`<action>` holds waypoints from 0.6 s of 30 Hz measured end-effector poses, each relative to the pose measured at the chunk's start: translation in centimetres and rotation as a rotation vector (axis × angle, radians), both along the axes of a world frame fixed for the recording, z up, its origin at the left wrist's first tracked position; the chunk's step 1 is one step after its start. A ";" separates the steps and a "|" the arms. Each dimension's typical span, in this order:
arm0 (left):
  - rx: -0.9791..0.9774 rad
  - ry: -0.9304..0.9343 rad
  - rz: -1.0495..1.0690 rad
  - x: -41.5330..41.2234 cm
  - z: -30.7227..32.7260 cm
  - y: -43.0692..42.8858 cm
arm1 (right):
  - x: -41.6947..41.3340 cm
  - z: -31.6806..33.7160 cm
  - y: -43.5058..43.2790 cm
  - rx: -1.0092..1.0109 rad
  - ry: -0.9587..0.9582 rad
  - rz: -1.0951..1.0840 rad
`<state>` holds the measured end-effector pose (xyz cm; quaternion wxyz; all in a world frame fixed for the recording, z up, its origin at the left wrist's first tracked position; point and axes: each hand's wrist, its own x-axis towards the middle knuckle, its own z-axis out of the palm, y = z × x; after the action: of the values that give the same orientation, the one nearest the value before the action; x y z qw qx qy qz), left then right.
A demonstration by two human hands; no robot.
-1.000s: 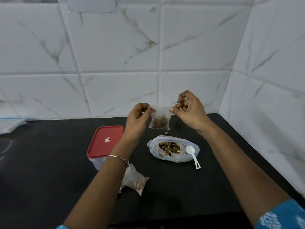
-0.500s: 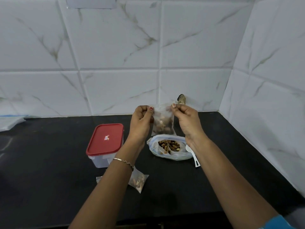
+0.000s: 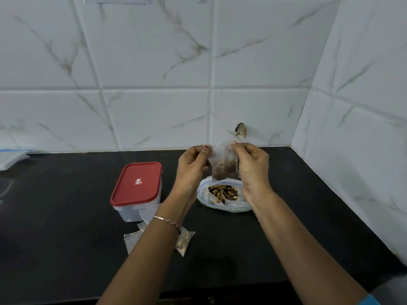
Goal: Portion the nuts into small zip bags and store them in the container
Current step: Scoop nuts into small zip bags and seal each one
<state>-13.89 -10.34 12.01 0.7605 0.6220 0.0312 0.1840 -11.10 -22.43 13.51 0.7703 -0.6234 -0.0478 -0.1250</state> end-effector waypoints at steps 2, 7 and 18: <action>0.018 -0.007 0.022 0.1 -0.1 -0.2 | -0.1 -0.2 -0.1 0.023 0.009 -0.011; 0.049 0.014 0.091 0.7 -0.2 -0.5 | -0.4 -1.1 -0.2 0.028 0.059 0.058; 0.094 -0.026 0.042 0.6 -0.2 -1.1 | -0.7 -1.0 -0.7 -0.014 0.088 0.151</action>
<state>-13.30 -11.41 11.76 0.7267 0.6537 0.0257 0.2094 -11.79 -23.14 12.47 0.7745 -0.6284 -0.0616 -0.0385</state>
